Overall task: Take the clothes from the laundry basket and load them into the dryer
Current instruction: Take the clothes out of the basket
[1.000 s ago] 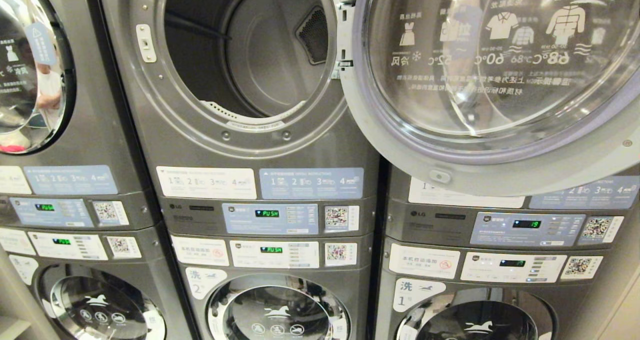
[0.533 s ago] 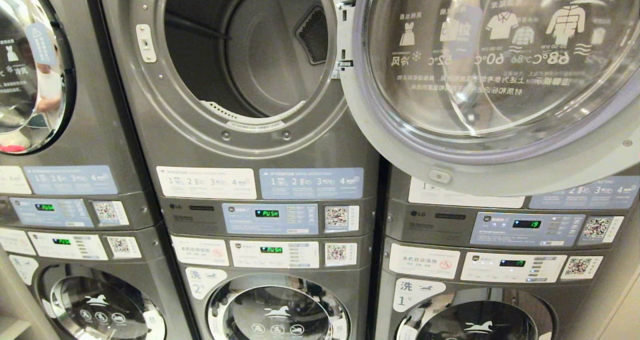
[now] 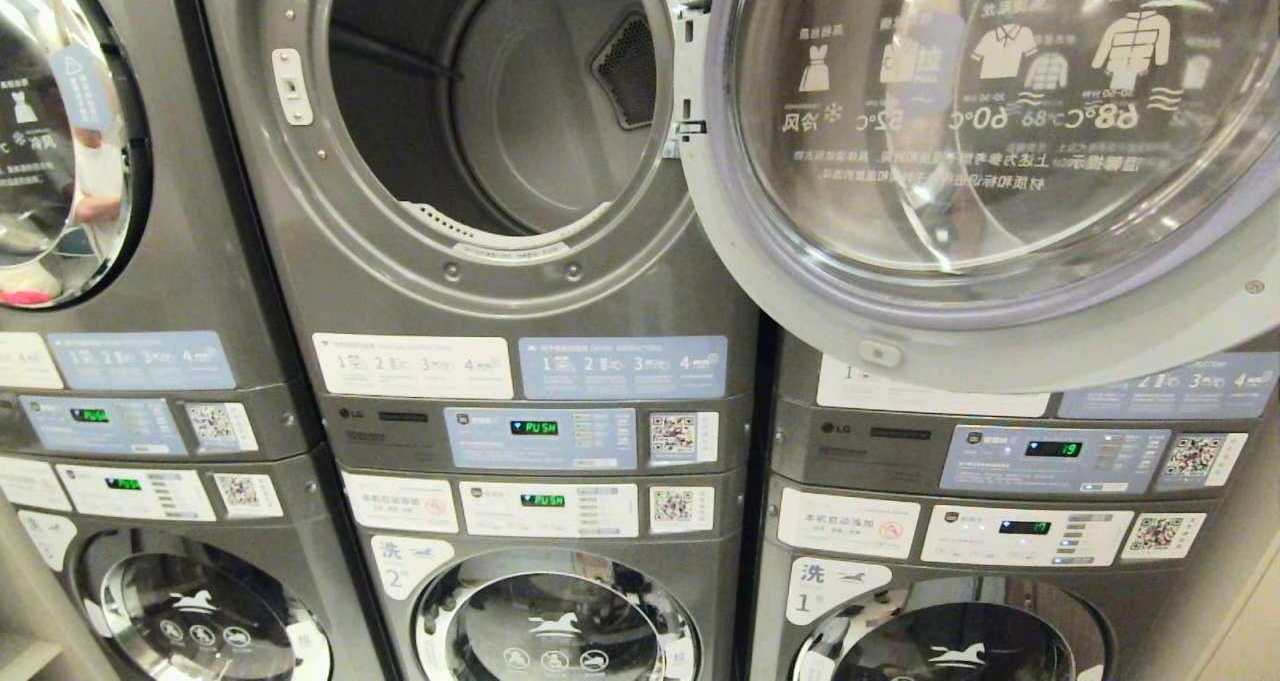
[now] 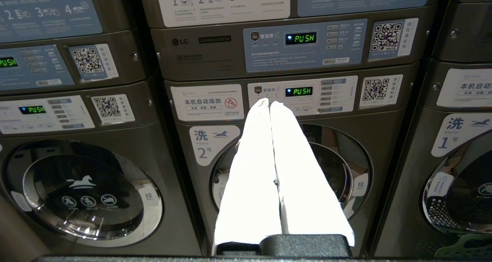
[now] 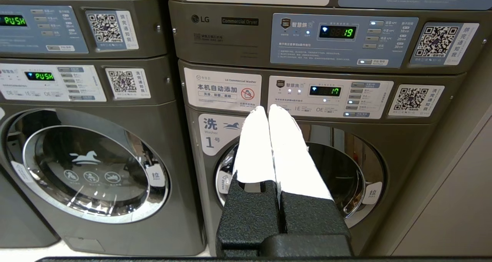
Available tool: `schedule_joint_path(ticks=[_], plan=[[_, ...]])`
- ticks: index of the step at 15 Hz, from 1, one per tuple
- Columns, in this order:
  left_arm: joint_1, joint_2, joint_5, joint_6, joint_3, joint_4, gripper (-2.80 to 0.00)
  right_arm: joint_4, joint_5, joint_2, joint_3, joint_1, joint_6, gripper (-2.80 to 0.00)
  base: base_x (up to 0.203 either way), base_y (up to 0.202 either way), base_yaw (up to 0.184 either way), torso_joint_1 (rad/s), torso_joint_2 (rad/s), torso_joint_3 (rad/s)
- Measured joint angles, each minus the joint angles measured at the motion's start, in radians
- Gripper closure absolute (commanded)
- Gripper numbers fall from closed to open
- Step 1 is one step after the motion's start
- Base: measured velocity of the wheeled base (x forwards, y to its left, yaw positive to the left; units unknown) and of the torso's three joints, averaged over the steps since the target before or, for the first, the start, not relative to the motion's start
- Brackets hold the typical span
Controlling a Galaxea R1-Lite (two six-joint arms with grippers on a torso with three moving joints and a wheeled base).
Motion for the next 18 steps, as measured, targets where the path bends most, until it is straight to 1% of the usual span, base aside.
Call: schedule_joint_path(ticks=[3,5,8,12,14,18], plan=[[0.0,0.0,-0.002,-0.002,0.001,-0.002,0.0,0.0,0.0,0.0,0.0,0.0,0.0,0.0,0.0,0.0,0.0,0.0,0.0,0.0],[0.0,0.0,0.001,-0.025,0.0,-0.003,0.0,0.0,0.0,0.0,0.0,0.0,0.0,0.0,0.0,0.0,0.0,0.0,0.0,0.0],[0.0,0.0,0.0,-0.029,0.0,-0.003,0.0,0.0,0.0,0.0,0.0,0.0,0.0,0.0,0.0,0.0,0.0,0.0,0.0,0.0],[0.0,0.0,0.006,-0.059,0.0,-0.004,0.0,0.0,0.0,0.0,0.0,0.0,0.0,0.0,0.0,0.0,0.0,0.0,0.0,0.0],[0.0,0.0,0.019,-0.076,0.0,-0.004,0.0,0.0,0.0,0.0,0.0,0.0,0.0,0.0,0.0,0.0,0.0,0.0,0.0,0.0],[0.0,-0.001,0.023,-0.084,0.0,-0.004,0.0,0.0,0.0,0.0,0.0,0.0,0.0,0.0,0.0,0.0,0.0,0.0,0.0,0.0]])
